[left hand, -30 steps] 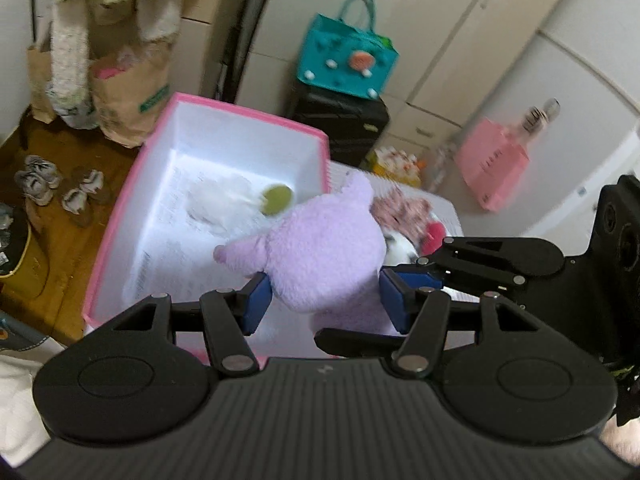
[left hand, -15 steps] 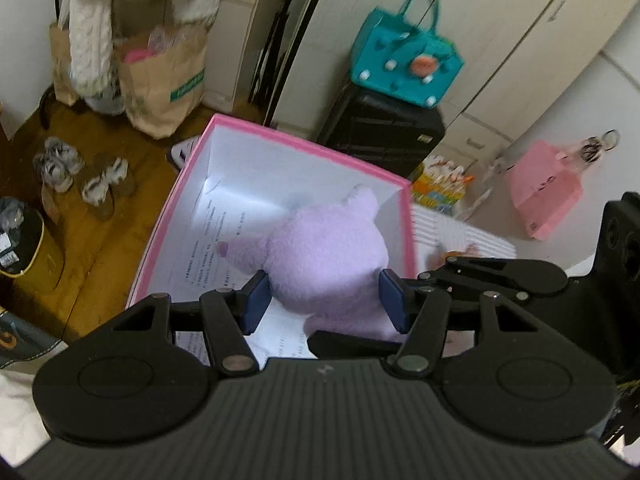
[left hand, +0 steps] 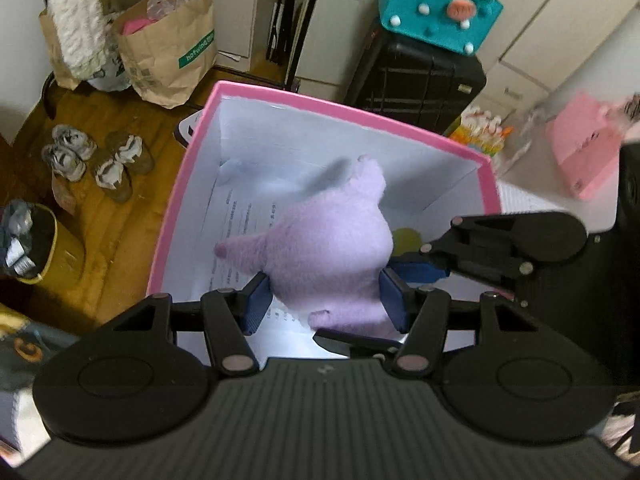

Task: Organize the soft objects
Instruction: 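Lift the lilac plush with the left gripper and carry it into the box, then open the left gripper to release the lilac plush in the box, then move the left tool toward the pink fluffy ball while the right approaches the wipes pack, then close the left gripper on the pink fluffy ball while the right grips the white wipes pack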

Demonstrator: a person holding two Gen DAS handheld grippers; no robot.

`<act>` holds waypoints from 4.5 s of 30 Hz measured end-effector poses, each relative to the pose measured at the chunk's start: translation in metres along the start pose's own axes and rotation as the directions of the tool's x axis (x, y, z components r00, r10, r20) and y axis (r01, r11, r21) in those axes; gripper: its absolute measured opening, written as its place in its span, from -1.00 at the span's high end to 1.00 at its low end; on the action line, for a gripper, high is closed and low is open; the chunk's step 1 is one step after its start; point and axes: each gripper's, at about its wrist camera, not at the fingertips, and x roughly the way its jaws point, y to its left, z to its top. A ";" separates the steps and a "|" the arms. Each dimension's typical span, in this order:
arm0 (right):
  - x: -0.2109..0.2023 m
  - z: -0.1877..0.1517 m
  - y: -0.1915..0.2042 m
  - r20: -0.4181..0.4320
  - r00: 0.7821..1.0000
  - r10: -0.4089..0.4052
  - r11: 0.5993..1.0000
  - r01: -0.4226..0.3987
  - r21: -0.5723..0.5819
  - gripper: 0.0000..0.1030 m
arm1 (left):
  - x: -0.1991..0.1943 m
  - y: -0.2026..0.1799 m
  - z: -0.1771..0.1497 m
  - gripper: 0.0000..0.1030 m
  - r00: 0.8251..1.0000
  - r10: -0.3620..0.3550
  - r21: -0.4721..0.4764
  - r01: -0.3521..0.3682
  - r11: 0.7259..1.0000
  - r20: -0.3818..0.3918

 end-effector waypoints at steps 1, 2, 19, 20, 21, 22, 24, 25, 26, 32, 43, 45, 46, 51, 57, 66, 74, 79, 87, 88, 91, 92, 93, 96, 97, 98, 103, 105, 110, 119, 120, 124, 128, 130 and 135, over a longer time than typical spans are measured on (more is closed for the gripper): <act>0.003 0.001 -0.001 -0.008 1.000 -0.008 1.000 0.008 -0.005 -0.05 | 0.004 -0.003 0.001 -0.09 1.000 0.012 0.021 -0.012 1.000 -0.009; 0.005 0.001 -0.002 -0.011 1.000 -0.012 1.000 0.012 -0.007 -0.05 | 0.007 -0.003 0.003 -0.09 1.000 0.019 0.028 -0.019 0.999 -0.015; -0.015 -0.006 0.009 0.028 0.992 -0.125 0.989 0.127 -0.078 -0.36 | 0.014 -0.006 0.015 -0.29 0.998 0.048 0.041 -0.047 0.998 -0.027; -0.020 -0.008 0.012 0.036 0.991 -0.130 0.988 0.132 -0.083 -0.36 | 0.012 -0.007 0.014 -0.36 0.998 0.056 0.051 -0.055 0.997 -0.021; -0.025 -0.010 0.014 0.042 0.990 -0.133 0.987 0.137 -0.086 -0.36 | 0.008 -0.008 0.012 -0.37 0.998 0.067 0.062 -0.066 0.996 -0.010; -0.031 -0.012 0.017 0.051 0.989 -0.138 0.986 0.142 -0.088 -0.36 | 0.004 -0.010 0.010 -0.37 0.996 0.084 0.074 -0.084 0.994 0.004; -0.040 -0.016 0.022 0.066 0.987 -0.146 0.984 0.151 -0.092 -0.36 | -0.005 -0.012 0.007 -0.37 0.994 0.109 0.100 -0.111 0.989 0.032; -0.047 -0.019 0.025 0.075 0.986 -0.146 0.984 0.153 -0.092 -0.36 | -0.010 -0.014 0.004 -0.37 0.992 0.116 0.115 -0.120 0.986 0.043; -0.051 -0.021 0.026 0.082 0.986 -0.146 0.984 0.153 -0.088 -0.36 | -0.014 -0.014 0.002 -0.37 0.992 0.117 0.122 -0.123 0.985 0.049; -0.083 -0.033 0.044 0.129 0.981 -0.146 0.985 0.157 -0.074 -0.36 | -0.045 -0.022 -0.015 -0.37 0.988 0.128 0.174 -0.141 0.975 0.080; -0.144 -0.075 0.087 0.207 0.965 -0.160 0.979 0.181 -0.090 -0.37 | -0.102 -0.057 -0.066 -0.42 0.985 0.117 0.282 -0.149 0.948 0.129; -0.152 -0.086 0.092 0.215 0.962 -0.166 0.978 0.189 -0.091 -0.37 | -0.109 -0.065 -0.076 -0.43 0.985 0.112 0.303 -0.149 0.941 0.134; -0.156 -0.091 0.095 0.220 0.961 -0.170 0.977 0.194 -0.092 -0.37 | -0.112 -0.069 -0.081 -0.44 0.984 0.111 0.314 -0.150 0.937 0.136; -0.178 -0.118 0.107 0.239 0.954 -0.182 0.974 0.208 -0.091 -0.39 | -0.126 -0.088 -0.109 -0.48 0.984 0.108 0.373 -0.154 0.915 0.142; -0.197 -0.150 0.112 0.246 0.950 -0.191 0.974 0.214 -0.073 -0.40 | -0.135 -0.115 -0.138 -0.53 0.986 0.100 0.446 -0.148 0.883 0.131; -0.214 -0.197 0.109 0.255 0.943 -0.212 0.973 0.229 -0.038 -0.41 | -0.129 -0.159 -0.173 -0.55 0.992 0.081 0.553 -0.121 0.825 0.097; -0.214 -0.242 0.086 0.240 0.944 -0.227 0.974 0.224 0.040 -0.42 | -0.106 -0.192 -0.195 -0.55 0.999 0.040 0.610 -0.044 0.791 0.021; -0.211 -0.269 0.065 0.223 0.945 -0.241 0.970 0.227 0.086 -0.42 | -0.087 -0.201 -0.199 -0.55 1.000 -0.022 0.601 0.014 0.799 0.005; -0.202 -0.302 0.024 0.237 0.930 -0.280 0.956 0.250 0.151 -0.43 | -0.055 -0.206 -0.190 -0.55 0.994 -0.112 0.527 0.103 0.844 -0.016; -0.199 -0.305 0.019 0.239 0.928 -0.285 0.955 0.253 0.154 -0.43 | -0.051 -0.207 -0.189 -0.53 0.992 -0.124 0.516 0.112 0.849 -0.012; -0.191 -0.313 0.003 0.239 0.923 -0.300 0.949 0.265 0.169 -0.43 | -0.038 -0.215 -0.184 -0.53 0.990 -0.141 0.498 0.120 0.859 0.004; -0.188 -0.316 -0.003 0.238 0.921 -0.310 0.946 0.273 0.177 -0.43 | -0.033 -0.218 -0.182 -0.53 0.989 -0.148 0.492 0.126 0.861 0.007; -0.185 -0.318 -0.009 0.236 0.917 -0.321 0.942 0.283 0.182 -0.43 | -0.029 -0.220 -0.180 -0.52 0.987 -0.160 0.482 0.135 0.866 0.010; -0.179 -0.324 -0.025 0.242 0.908 -0.340 0.935 0.299 0.192 -0.44 | -0.013 -0.228 -0.177 -0.51 0.981 -0.192 0.467 0.163 0.869 0.014; -0.177 -0.326 -0.031 0.244 0.904 -0.350 0.931 0.307 0.199 -0.46 | -0.007 -0.231 -0.176 -0.50 0.980 -0.200 0.465 0.171 0.869 0.014; -0.174 -0.329 -0.036 0.248 0.896 -0.369 0.924 0.324 0.203 -0.50 | -0.002 -0.234 -0.175 -0.49 0.979 -0.204 0.461 0.173 0.870 0.016; -0.161 -0.335 -0.060 0.260 0.869 -0.420 0.905 0.380 0.192 -0.63 | 0.021 -0.257 -0.167 -0.48 0.977 -0.204 0.487 0.148 0.861 0.064; -0.156 -0.336 -0.070 0.260 0.861 -0.437 0.897 0.395 0.200 -0.67 | 0.027 -0.265 -0.161 -0.46 0.975 -0.200 0.500 0.124 0.857 0.101; -0.145 -0.338 -0.088 0.276 0.832 -0.482 0.876 0.446 0.186 -0.80 | 0.047 -0.286 -0.146 -0.46 0.966 -0.186 0.502 0.072 0.862 0.180; -0.140 -0.336 -0.115 0.295 0.878 -0.377 0.926 0.350 0.141 -0.85 | 0.083 -0.324 -0.126 -0.46 0.965 -0.129 0.513 -0.007 0.858 0.230; -0.139 -0.335 -0.116 0.298 0.880 -0.368 0.930 0.343 0.136 -0.86 | 0.085 -0.327 -0.124 -0.46 0.962 -0.122 0.512 -0.020 0.859 0.242; -0.136 -0.331 -0.124 0.305 0.888 -0.345 0.939 0.323 0.121 -0.94 | 0.098 -0.330 -0.116 -0.46 0.959 -0.099 0.478 -0.042 0.877 0.265; -0.135 -0.333 -0.131 0.315 0.897 -0.308 0.951 0.286 0.115 -0.98 | 0.109 -0.328 -0.109 -0.44 0.966 -0.094 0.440 -0.023 0.898 0.242; -0.134 -0.333 -0.134 0.319 0.900 -0.299 0.954 0.276 0.115 -0.99 | 0.113 -0.326 -0.109 -0.36 0.967 -0.092 0.429 -0.020 0.903 0.239; -0.132 -0.333 -0.132 0.335 0.893 -0.301 0.954 0.281 0.108 -0.99 | 0.122 -0.323 -0.112 -0.34 0.967 -0.083 0.394 -0.020 0.919 0.242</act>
